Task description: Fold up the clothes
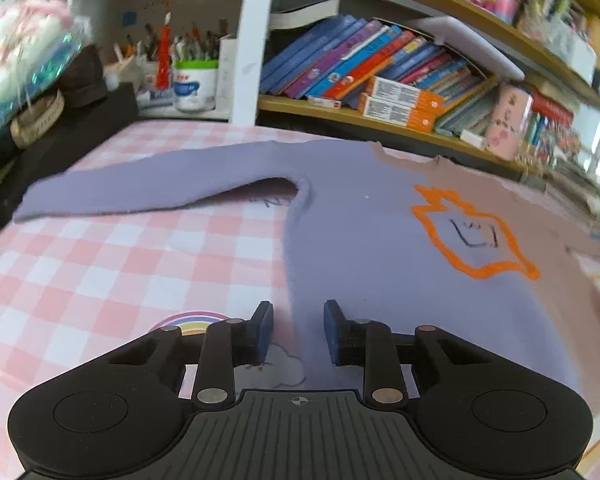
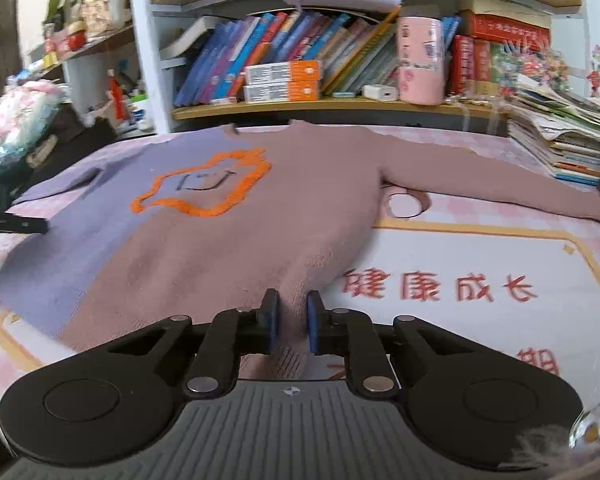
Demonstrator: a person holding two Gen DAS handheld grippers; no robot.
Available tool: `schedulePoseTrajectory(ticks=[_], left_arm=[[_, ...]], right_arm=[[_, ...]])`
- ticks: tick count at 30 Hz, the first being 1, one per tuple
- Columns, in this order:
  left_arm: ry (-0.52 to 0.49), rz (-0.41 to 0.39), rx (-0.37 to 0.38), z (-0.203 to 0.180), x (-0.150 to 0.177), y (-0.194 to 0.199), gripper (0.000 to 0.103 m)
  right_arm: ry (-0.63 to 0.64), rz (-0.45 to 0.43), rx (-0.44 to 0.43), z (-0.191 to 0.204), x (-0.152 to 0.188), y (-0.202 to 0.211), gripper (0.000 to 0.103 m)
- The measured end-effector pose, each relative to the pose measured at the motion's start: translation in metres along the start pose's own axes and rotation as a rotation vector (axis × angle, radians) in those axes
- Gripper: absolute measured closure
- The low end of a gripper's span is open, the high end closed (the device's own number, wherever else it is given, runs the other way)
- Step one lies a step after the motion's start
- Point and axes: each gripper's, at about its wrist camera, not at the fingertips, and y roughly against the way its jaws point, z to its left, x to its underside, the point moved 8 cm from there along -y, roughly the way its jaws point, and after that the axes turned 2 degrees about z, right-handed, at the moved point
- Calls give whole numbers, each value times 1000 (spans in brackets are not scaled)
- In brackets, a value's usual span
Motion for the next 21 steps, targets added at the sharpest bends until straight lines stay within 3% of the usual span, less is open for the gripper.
schedulePoseTrajectory(ticks=[14, 16, 18, 21], left_arm=[[-15, 12, 43, -12, 6, 4, 75], [16, 5, 53, -9, 5, 3, 79], [27, 3, 47, -6, 5, 2, 97], [73, -2, 48, 6, 0, 0, 98]], right_arm=[[-42, -4, 0, -12, 7, 12, 84], [-40, -5, 1, -12, 8, 13, 84], [-38, -6, 1, -11, 8, 13, 84], [-27, -4, -14, -5, 8, 13, 87]])
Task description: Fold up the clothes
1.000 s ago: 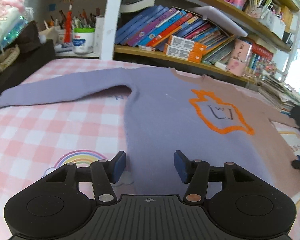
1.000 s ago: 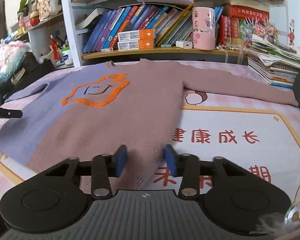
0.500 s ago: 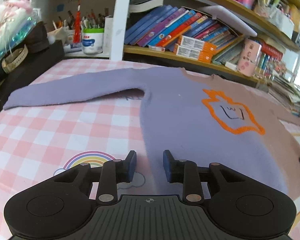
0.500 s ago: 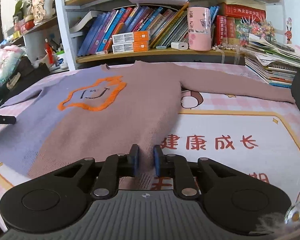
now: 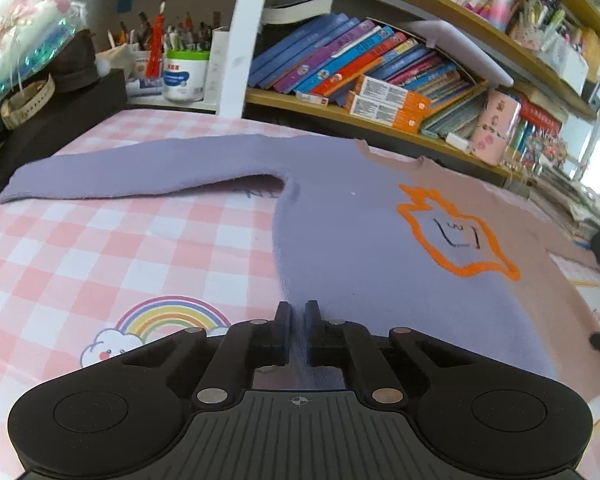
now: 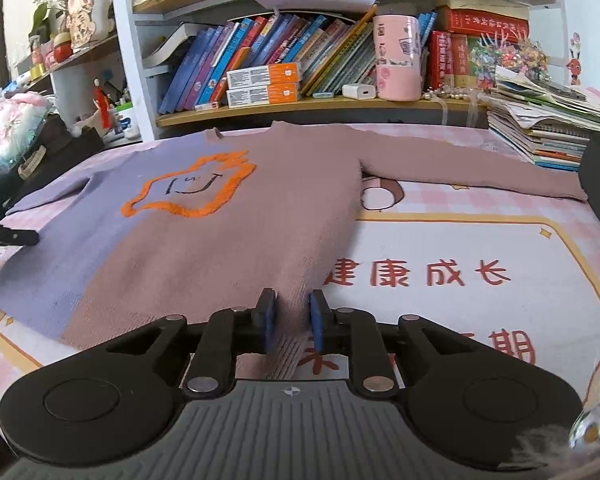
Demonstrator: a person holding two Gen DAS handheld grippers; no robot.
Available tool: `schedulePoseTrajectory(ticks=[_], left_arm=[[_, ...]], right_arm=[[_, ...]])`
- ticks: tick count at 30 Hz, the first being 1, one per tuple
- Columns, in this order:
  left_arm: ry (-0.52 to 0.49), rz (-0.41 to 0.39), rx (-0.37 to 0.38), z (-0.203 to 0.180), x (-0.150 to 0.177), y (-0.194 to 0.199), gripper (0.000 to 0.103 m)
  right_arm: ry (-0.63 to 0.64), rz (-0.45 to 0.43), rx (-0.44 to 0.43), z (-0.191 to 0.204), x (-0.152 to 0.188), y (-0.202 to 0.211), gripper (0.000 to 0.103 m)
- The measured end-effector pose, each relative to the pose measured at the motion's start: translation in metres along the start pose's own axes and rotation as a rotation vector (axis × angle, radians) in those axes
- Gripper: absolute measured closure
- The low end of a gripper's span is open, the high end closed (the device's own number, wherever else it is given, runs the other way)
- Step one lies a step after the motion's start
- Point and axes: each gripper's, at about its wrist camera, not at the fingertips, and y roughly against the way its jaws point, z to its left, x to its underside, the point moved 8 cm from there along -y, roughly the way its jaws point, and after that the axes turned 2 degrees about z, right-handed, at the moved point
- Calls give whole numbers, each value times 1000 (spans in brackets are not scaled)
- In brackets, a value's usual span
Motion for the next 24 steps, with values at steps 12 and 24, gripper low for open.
schedulePoseTrajectory(ticks=[12, 24], left_arm=[[-8, 8, 7, -5, 3, 3, 100], [-18, 19, 23, -7, 2, 1, 99]], right_arm=[[32, -7, 44, 0, -2, -3, 88], [84, -19, 106, 3, 1, -1, 88]])
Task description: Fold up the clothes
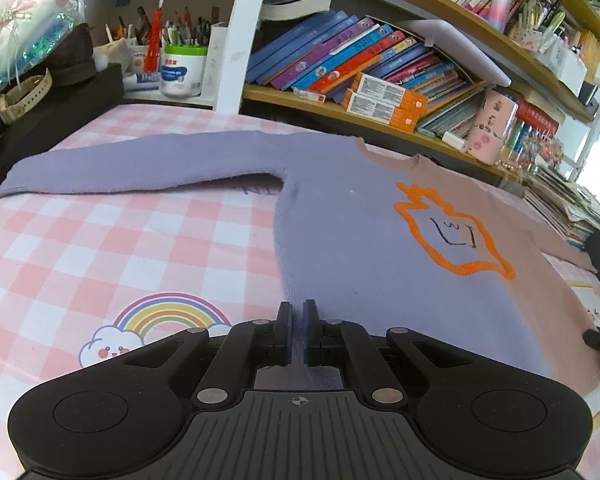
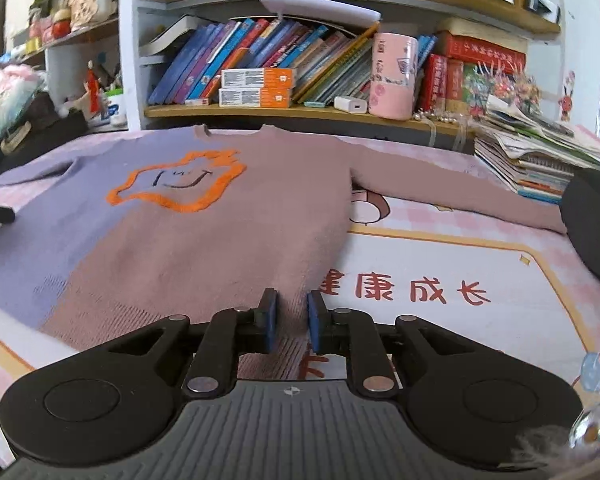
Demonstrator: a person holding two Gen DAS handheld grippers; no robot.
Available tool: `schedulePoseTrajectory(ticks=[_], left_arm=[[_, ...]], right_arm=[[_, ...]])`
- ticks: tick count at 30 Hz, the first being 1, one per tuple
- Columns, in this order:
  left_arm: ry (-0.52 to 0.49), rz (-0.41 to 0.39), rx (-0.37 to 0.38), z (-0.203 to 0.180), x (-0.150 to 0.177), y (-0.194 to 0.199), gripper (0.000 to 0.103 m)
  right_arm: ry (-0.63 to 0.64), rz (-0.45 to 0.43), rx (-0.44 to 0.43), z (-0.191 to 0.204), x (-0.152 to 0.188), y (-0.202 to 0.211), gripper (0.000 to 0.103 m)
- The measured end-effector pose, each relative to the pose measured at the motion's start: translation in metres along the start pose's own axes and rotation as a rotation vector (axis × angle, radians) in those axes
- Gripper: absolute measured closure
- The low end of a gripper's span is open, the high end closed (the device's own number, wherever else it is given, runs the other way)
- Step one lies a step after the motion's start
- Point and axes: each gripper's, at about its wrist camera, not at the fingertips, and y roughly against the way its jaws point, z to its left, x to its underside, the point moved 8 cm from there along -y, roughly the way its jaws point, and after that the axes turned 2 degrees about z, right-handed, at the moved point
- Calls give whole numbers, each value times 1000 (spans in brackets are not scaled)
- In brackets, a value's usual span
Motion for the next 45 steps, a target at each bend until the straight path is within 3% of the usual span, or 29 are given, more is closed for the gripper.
schedulePoseTrajectory(ticks=[16, 19, 22, 24, 25, 26, 27, 29, 32, 35, 39, 45], left_arm=[[-26, -10, -12, 4, -1, -1, 98], [-38, -14, -13, 4, -1, -1, 94], [-52, -38, -19, 2, -2, 4, 92], [-62, -70, -15, -1, -5, 11, 82], [-66, -87, -17, -2, -7, 14, 77], [-70, -105, -19, -3, -9, 18, 64], [-74, -122, -22, -5, -12, 21, 41], [-83, -164, -30, -8, -17, 28, 17], [-99, -211, -35, -13, -26, 33, 12], [-126, -219, -66, -15, -32, 34, 6], [-152, -205, -132, -6, -34, 30, 6], [-32, -148, -200, 42, -34, 27, 6]], right_arm=[[-11, 7, -29, 1, 1, 1, 87], [-10, 8, -26, 0, 0, 1, 84], [-17, -2, -13, -3, -2, 4, 69], [-9, -20, -6, -3, -5, 8, 63], [-7, -34, -9, -2, -7, 11, 55], [-4, -48, -13, -1, -10, 13, 47], [2, -60, -20, 1, -13, 15, 44], [18, -81, -35, 7, -20, 16, 35], [49, -99, -66, 20, -31, 13, 20], [90, -114, -96, 33, -45, 6, 14], [165, -143, -149, 55, -71, -10, 11], [273, -151, -228, 80, -103, -53, 10]])
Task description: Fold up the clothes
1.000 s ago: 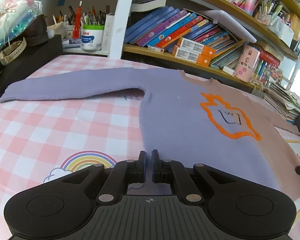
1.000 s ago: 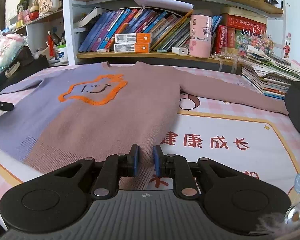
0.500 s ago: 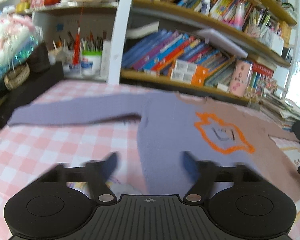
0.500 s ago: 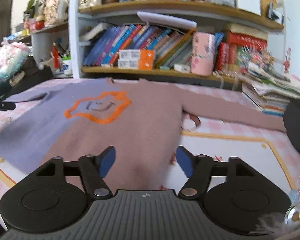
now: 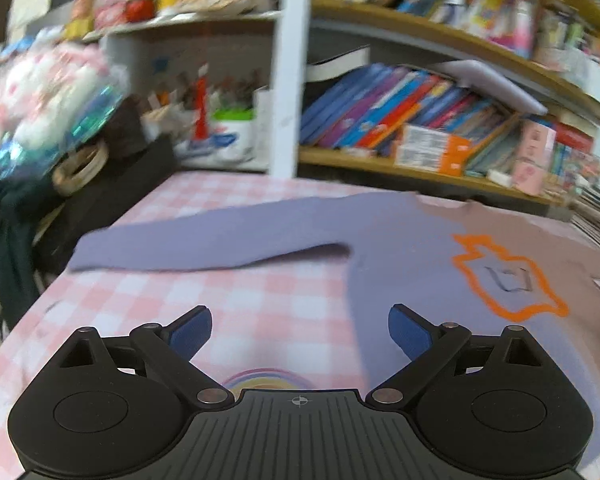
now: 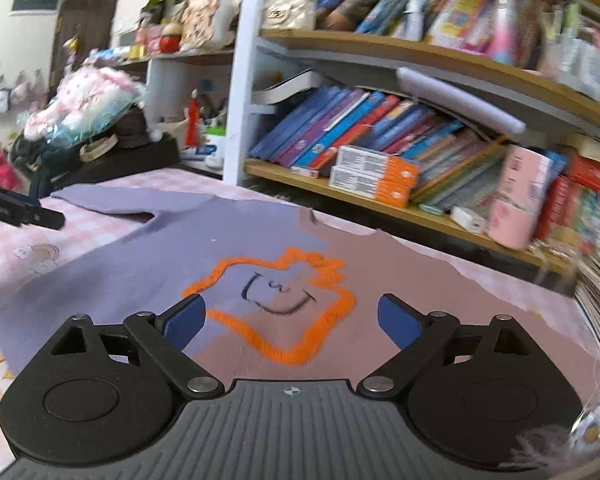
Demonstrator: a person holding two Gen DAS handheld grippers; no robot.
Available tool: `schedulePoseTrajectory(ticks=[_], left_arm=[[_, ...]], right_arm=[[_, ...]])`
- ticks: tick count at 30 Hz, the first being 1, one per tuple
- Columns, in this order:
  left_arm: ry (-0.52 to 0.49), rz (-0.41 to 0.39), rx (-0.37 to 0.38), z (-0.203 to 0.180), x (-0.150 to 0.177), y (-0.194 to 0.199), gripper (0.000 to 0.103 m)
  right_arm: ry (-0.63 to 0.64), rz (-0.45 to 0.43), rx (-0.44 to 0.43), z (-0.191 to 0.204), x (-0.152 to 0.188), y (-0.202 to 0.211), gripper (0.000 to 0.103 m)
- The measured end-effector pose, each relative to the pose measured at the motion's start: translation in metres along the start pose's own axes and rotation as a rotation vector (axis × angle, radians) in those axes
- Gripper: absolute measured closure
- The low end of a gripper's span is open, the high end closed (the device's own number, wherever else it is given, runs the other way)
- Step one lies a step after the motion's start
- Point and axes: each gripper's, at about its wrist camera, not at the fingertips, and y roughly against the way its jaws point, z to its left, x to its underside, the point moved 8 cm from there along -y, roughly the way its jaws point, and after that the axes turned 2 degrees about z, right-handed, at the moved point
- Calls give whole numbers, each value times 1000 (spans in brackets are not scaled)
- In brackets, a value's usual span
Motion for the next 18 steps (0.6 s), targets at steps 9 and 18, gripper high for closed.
schedulePoseTrajectory(ticks=[9, 18], left_arm=[[154, -5, -201, 92, -32, -33, 7], [383, -1, -363, 169, -49, -74, 26]], right_arm=[[12, 81, -81, -3, 5, -57, 10], [-117, 115, -170, -8, 18, -59, 10]])
